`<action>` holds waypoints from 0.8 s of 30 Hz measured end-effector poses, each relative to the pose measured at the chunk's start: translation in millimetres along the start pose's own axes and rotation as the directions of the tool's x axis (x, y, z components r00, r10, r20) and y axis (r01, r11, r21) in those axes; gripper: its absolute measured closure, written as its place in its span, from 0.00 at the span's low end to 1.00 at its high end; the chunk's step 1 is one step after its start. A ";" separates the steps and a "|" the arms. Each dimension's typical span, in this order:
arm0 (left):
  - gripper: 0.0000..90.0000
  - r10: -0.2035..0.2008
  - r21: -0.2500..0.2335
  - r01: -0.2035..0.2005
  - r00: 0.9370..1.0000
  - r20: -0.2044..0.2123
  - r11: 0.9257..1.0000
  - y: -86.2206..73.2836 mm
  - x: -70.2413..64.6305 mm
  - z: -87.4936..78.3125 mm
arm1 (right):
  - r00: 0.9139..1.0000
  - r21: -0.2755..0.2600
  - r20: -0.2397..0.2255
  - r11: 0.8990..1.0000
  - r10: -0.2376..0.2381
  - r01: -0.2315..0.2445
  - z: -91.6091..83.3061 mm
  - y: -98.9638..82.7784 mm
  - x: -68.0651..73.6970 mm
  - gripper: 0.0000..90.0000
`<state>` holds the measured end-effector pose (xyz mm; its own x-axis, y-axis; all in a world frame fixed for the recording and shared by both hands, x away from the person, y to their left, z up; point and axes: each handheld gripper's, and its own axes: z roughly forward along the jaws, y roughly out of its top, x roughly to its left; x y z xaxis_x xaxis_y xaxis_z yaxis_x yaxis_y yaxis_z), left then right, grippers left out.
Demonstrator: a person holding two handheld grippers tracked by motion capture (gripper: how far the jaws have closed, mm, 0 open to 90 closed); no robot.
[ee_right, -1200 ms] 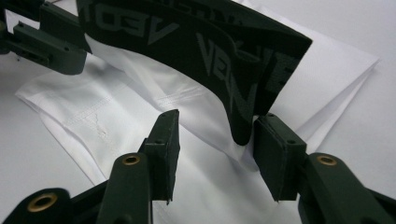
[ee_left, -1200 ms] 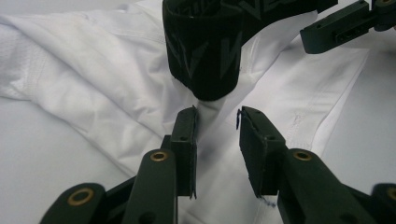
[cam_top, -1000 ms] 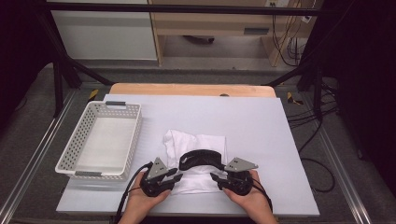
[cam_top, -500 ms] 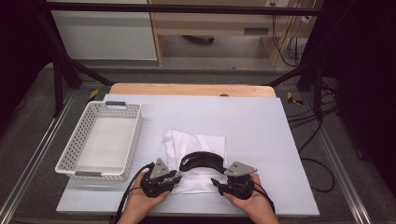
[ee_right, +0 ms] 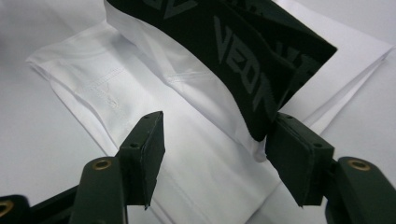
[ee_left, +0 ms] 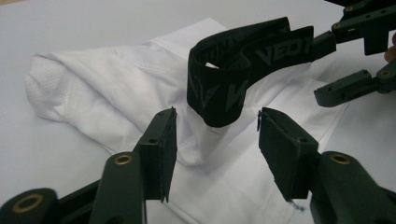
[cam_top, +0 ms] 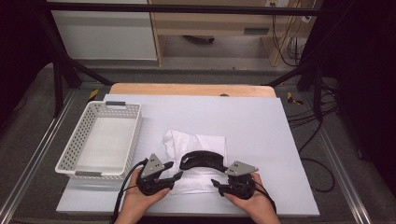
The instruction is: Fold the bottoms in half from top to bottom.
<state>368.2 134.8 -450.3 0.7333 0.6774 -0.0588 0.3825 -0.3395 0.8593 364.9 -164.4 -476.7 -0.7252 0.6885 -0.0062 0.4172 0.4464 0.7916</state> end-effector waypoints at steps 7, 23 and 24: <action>0.48 -0.031 -0.021 0.032 0.999 0.006 0.999 0.9 1.5 -2.9 | 1.000 -0.003 0.010 1.000 -0.004 0.004 0.3 2.8 2.4 0.42; 0.48 -0.017 -0.022 0.017 1.000 0.004 1.000 2.1 -2.1 -2.4 | 1.000 0.070 -0.016 0.997 -0.022 0.023 3.6 -3.2 5.7 0.51; 0.48 -0.014 -0.019 0.014 1.000 0.003 1.000 1.9 -2.2 -2.1 | 1.000 0.072 -0.021 0.997 -0.018 0.020 3.6 -3.5 5.4 0.51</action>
<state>366.1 134.0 -447.4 0.7297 0.6800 -0.0719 0.3818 -0.3179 0.8679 361.6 -160.1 -481.7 -0.7440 0.6681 -0.0076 0.4411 0.4997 0.7455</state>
